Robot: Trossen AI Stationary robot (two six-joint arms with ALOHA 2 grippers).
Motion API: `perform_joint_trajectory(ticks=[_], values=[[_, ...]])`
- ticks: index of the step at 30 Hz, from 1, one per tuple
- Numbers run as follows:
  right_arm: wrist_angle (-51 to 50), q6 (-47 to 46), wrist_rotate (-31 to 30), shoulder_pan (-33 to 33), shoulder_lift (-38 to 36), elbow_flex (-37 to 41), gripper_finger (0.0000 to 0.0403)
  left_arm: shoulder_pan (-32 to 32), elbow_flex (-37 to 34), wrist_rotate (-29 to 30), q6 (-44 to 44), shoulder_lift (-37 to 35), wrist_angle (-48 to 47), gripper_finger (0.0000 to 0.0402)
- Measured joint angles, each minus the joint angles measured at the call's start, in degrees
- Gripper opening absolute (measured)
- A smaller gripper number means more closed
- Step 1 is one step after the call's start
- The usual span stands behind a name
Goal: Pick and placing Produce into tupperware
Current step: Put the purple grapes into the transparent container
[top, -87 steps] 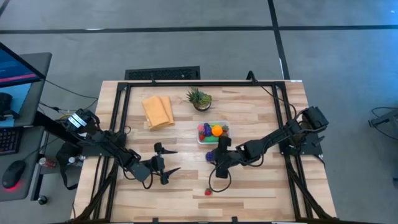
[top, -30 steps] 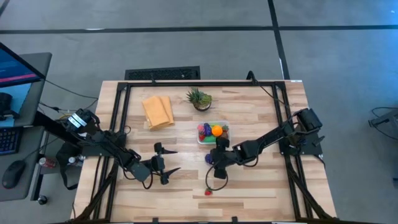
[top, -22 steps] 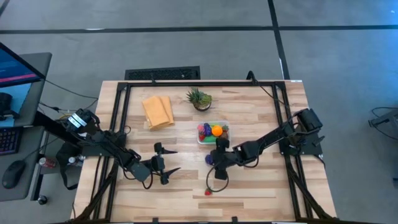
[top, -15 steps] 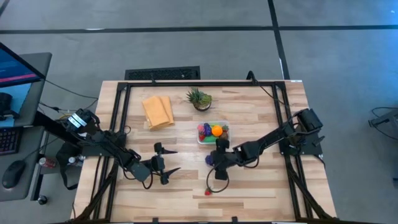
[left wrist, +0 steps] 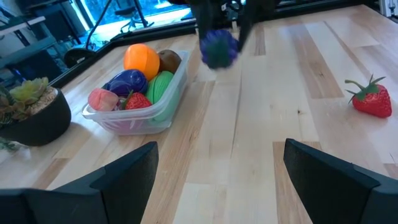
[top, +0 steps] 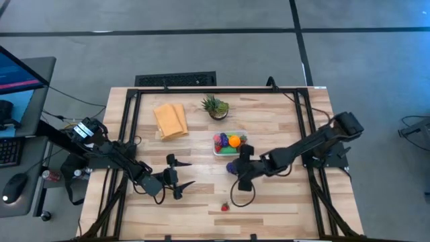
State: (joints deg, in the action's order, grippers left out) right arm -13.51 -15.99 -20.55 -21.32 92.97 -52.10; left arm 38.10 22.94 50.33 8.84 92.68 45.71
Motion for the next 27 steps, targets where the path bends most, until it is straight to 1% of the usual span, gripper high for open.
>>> perform_joint_trajectory(ticks=[9,14,19,22,27], values=[[-14.04,-0.02,-9.85,0.58,-13.00,0.00,0.0195,0.00,0.00,0.01,0.00,0.00,0.16,0.0336],[-17.96,1.09,-12.60,3.45,-17.65,0.00,0.0193,-0.01,0.00,0.02,0.00,0.00,0.27,0.0336],[-18.77,4.05,-12.51,8.33,-18.12,0.00,0.0199,-0.01,0.00,0.02,-0.02,0.00,0.27,0.0336],[-19.29,5.37,-12.15,11.88,-16.91,0.00,0.0199,-0.01,0.00,0.02,0.00,0.00,0.27,0.0336],[-19.22,6.22,-9.59,17.54,-13.51,-0.04,0.0197,-0.01,0.00,0.00,0.00,0.00,0.18,0.0336]])
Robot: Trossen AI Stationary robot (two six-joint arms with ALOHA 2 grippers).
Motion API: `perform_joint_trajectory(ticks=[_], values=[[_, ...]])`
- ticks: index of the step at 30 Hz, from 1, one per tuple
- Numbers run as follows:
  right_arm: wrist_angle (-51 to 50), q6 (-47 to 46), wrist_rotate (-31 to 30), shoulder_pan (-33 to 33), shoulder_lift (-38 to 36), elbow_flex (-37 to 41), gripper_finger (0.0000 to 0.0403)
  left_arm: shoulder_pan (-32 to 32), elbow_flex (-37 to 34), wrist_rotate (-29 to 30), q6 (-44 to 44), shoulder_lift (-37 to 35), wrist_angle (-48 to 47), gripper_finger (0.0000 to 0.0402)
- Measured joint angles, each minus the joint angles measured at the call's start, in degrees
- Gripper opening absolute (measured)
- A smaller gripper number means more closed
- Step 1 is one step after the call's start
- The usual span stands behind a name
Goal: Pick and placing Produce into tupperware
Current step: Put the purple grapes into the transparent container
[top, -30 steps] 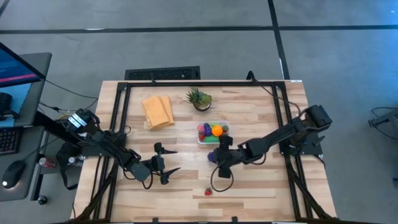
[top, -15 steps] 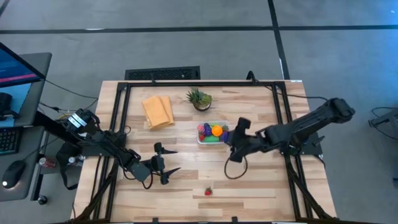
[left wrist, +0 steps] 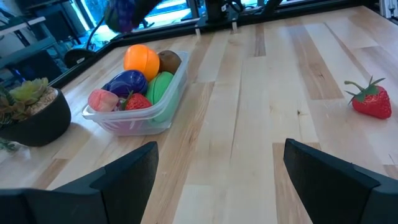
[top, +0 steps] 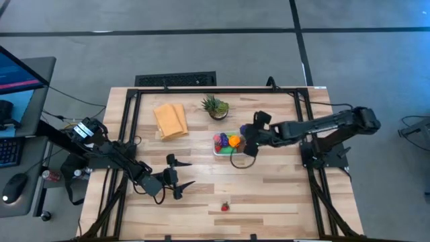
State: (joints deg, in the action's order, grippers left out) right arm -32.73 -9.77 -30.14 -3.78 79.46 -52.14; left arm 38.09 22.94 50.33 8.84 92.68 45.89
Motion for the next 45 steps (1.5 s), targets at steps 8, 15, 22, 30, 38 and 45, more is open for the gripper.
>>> perform_joint_trajectory(ticks=[8,15,22,30,38,45], values=[[0.95,0.35,6.01,5.77,5.33,0.04,0.0198,0.01,0.02,0.02,-0.04,0.00,-0.21,0.0336],[3.65,1.23,8.80,6.15,7.06,0.04,0.0199,0.00,0.02,0.02,-0.05,0.00,-0.47,0.0336],[4.75,1.24,10.91,6.17,7.04,0.04,0.0196,0.01,0.02,0.02,-0.06,0.00,-0.56,0.0336],[6.00,1.21,15.11,7.58,8.48,0.01,0.0200,0.01,0.02,0.02,-0.06,0.00,-0.57,0.0336],[6.64,0.56,15.35,7.59,9.85,0.04,0.0209,0.02,0.02,0.02,-0.04,-0.02,-0.58,0.0336],[6.22,0.34,15.34,7.57,9.76,0.02,0.0239,0.02,0.02,0.02,-0.04,-0.02,-0.61,0.0336]])
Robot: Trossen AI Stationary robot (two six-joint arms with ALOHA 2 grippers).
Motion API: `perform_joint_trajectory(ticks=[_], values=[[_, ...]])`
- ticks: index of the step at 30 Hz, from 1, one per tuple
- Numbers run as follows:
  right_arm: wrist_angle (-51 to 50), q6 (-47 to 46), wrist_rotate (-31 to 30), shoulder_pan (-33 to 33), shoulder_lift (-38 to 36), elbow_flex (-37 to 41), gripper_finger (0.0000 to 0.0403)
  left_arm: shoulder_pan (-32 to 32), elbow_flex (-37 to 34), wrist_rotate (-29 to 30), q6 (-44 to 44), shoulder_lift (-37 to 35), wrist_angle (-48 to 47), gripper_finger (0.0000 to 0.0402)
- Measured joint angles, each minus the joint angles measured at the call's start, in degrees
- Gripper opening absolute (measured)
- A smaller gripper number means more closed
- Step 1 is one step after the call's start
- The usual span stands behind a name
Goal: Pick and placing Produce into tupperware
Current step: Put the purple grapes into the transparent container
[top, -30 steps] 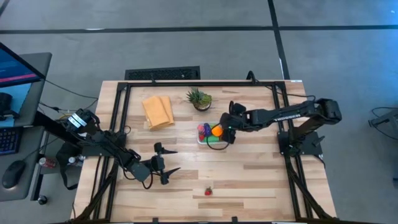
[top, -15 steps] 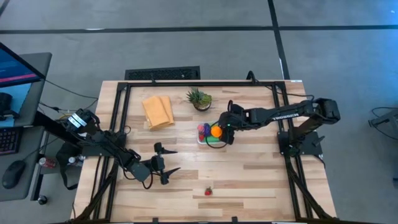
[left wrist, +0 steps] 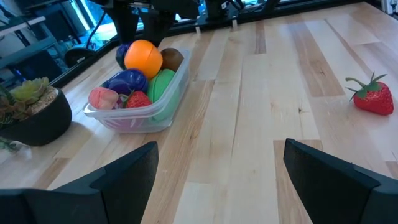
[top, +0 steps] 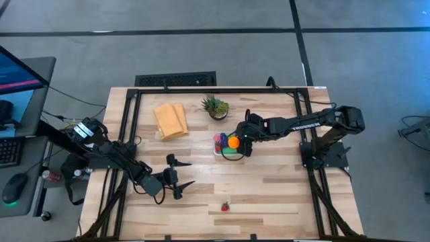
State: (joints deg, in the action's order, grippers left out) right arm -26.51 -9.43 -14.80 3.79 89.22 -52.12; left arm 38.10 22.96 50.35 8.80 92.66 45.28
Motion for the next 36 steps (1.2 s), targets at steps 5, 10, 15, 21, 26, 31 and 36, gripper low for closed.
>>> perform_joint_trajectory(ticks=[5,10,15,21,26,31,36], values=[[-0.04,-0.06,-0.01,0.00,-0.06,0.00,0.0249,0.00,0.00,-0.02,0.00,0.00,0.02,0.0336],[-0.45,-0.15,0.00,0.00,-0.06,0.00,0.0251,-0.02,0.00,0.00,0.00,0.00,0.02,0.0336],[-1.69,-0.22,0.00,0.00,-0.06,0.00,0.0251,-0.02,0.00,0.00,0.00,0.00,0.04,0.0336],[-1.80,-0.17,-0.01,0.00,-0.06,0.00,0.0251,-0.01,0.00,0.00,0.00,0.00,0.04,0.0336],[-1.80,-0.15,-0.01,0.00,-0.06,0.00,0.0251,0.00,0.00,0.00,0.00,0.00,0.04,0.0336],[-1.82,-0.11,0.00,0.00,-0.08,0.00,0.0251,0.00,0.00,0.00,0.00,0.00,0.04,0.0336],[-3.66,-0.07,0.47,0.00,-0.08,-1.08,0.0251,0.00,0.00,0.03,0.00,0.00,0.04,0.0336]])
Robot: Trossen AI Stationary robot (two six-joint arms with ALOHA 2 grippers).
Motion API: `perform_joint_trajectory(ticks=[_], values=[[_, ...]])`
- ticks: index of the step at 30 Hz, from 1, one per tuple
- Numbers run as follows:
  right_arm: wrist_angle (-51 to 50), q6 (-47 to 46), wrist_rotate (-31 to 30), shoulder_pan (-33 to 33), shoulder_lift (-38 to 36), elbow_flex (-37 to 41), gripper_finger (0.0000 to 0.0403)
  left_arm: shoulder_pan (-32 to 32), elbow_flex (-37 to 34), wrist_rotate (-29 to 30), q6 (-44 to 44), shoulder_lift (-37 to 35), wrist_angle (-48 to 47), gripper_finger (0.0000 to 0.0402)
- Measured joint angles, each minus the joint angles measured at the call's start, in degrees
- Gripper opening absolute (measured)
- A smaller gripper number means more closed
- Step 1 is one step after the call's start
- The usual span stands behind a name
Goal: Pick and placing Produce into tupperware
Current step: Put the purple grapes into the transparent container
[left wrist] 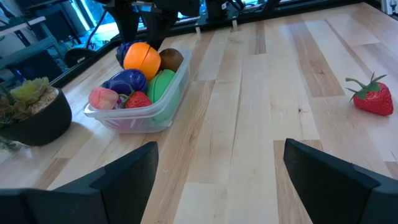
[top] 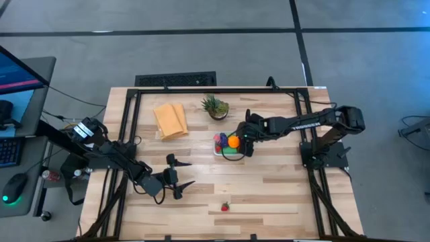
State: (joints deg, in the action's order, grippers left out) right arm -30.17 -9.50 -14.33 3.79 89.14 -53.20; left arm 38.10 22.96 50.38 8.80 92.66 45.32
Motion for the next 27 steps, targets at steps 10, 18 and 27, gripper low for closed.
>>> perform_joint_trajectory(ticks=[10,18,27], values=[[-0.90,0.41,0.79,0.00,0.00,-1.28,0.0251,0.01,0.00,0.01,0.02,0.00,0.01,0.0336],[-1.16,0.41,0.79,0.00,0.00,-1.28,0.0251,-0.01,0.00,0.01,0.02,0.00,0.01,0.0336],[-2.45,0.15,0.83,0.00,0.00,-1.28,0.0251,-0.01,0.00,1.35,0.02,0.00,0.02,0.0336]])
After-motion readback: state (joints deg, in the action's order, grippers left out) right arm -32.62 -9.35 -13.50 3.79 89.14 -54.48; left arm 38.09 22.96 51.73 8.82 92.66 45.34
